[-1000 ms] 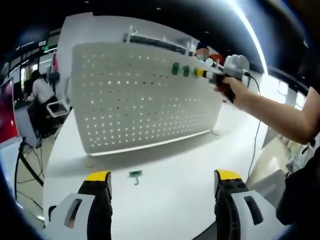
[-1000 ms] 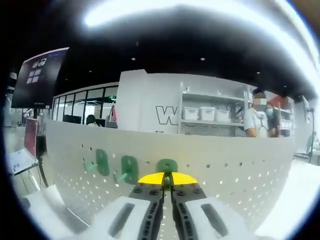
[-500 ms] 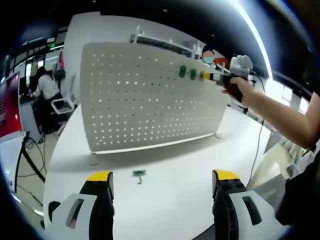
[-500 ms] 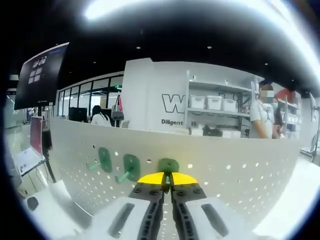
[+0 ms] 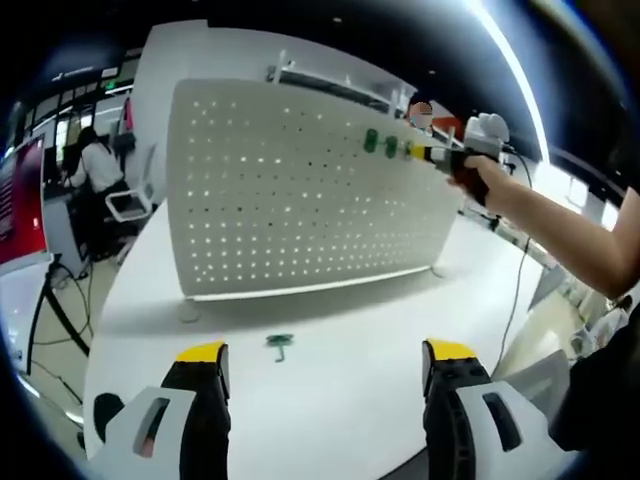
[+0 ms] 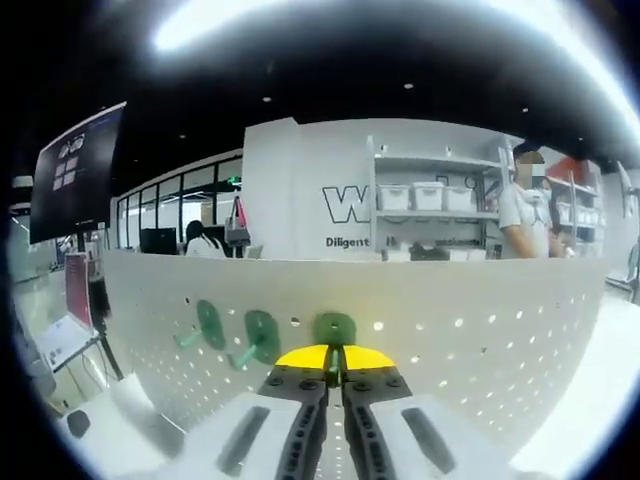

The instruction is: Insert the hook assembly into the mounting plate slot until the hook locks in place.

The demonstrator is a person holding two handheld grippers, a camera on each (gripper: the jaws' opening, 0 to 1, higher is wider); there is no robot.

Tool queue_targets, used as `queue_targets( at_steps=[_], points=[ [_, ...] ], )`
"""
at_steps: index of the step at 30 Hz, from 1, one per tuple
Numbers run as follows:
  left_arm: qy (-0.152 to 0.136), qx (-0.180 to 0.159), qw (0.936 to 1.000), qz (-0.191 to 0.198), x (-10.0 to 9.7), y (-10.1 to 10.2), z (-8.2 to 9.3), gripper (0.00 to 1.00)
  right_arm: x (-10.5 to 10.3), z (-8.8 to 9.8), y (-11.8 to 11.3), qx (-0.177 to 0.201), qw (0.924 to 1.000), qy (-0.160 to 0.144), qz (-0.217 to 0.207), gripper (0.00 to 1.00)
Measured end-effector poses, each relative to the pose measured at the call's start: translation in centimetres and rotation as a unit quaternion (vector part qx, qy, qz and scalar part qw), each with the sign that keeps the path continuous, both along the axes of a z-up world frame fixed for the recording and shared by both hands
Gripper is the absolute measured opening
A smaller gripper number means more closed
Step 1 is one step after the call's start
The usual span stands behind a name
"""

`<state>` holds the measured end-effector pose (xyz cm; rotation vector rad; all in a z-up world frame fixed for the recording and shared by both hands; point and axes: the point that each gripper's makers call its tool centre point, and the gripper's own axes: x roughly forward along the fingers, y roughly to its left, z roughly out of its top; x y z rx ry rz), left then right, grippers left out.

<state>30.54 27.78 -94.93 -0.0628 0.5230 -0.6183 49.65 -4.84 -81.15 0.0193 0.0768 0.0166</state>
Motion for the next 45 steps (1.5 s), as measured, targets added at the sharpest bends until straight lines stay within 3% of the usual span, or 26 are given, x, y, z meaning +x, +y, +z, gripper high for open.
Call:
queue_targets(
  at_steps=[6,11,15,18,21,24,26,28,30,34,38,41,45],
  points=[
    [0.000,-0.002,1.0000,0.002,0.1,0.1,0.0,0.79,0.1,0.1,0.0,-0.010,0.9998,-0.016,-0.006,0.00],
    [0.003,-0.002,1.0000,0.002,0.0,0.2,-0.1,0.80,0.2,0.2,0.0,-0.024,0.9996,-0.013,-0.010,0.00],
    [0.006,-0.001,1.0000,0.001,-0.1,0.1,-0.3,0.80,0.3,0.1,0.1,-0.085,0.9957,0.031,-0.016,0.00],
    [0.008,0.000,1.0000,-0.003,-0.3,-0.1,-0.5,0.80,0.4,0.1,0.1,-0.069,0.9969,0.031,-0.019,0.00],
    [0.008,0.000,1.0000,-0.005,-0.3,-0.3,-0.4,0.81,0.2,0.0,0.0,-0.023,0.9994,0.020,-0.016,0.00],
    [0.011,0.000,0.9999,-0.007,-0.3,-0.4,-0.5,0.81,-0.1,-0.3,0.2,-0.053,0.9985,0.015,-0.008,0.02],
    [0.015,0.006,0.9998,-0.009,-0.4,-0.3,-0.7,0.81,-0.4,-0.3,-0.3,-0.091,0.9955,0.018,-0.022,0.11],
    [0.017,0.008,0.9998,-0.007,-0.4,-0.2,-0.8,0.82,-0.7,0.5,0.4,-0.049,0.9987,-0.007,-0.010,0.18],
    [0.023,0.006,0.9997,-0.007,-0.6,-0.2,-1.0,0.83,-1.4,1.4,1.5,-0.009,0.9997,-0.013,0.020,0.16],
    [0.038,0.023,0.9990,-0.009,-1.1,0.2,-1.9,0.84,-2.8,3.2,1.2,-0.034,0.9986,-0.036,0.021,0.17],
    [0.043,0.028,0.9986,-0.009,-1.5,0.3,-2.1,0.87,-4.5,5.2,0.2,-0.008,0.9977,-0.062,0.025,0.21],
    [0.048,0.031,0.9983,-0.010,-1.7,0.3,-2.3,0.89,-5.9,5.4,-0.4,-0.007,0.9976,-0.062,0.031,0.21],
    [0.055,0.030,0.9980,-0.011,-2.0,0.1,-2.4,0.91,-7.6,4.0,-0.7,-0.005,0.9986,-0.038,0.036,0.22]
  ],
)
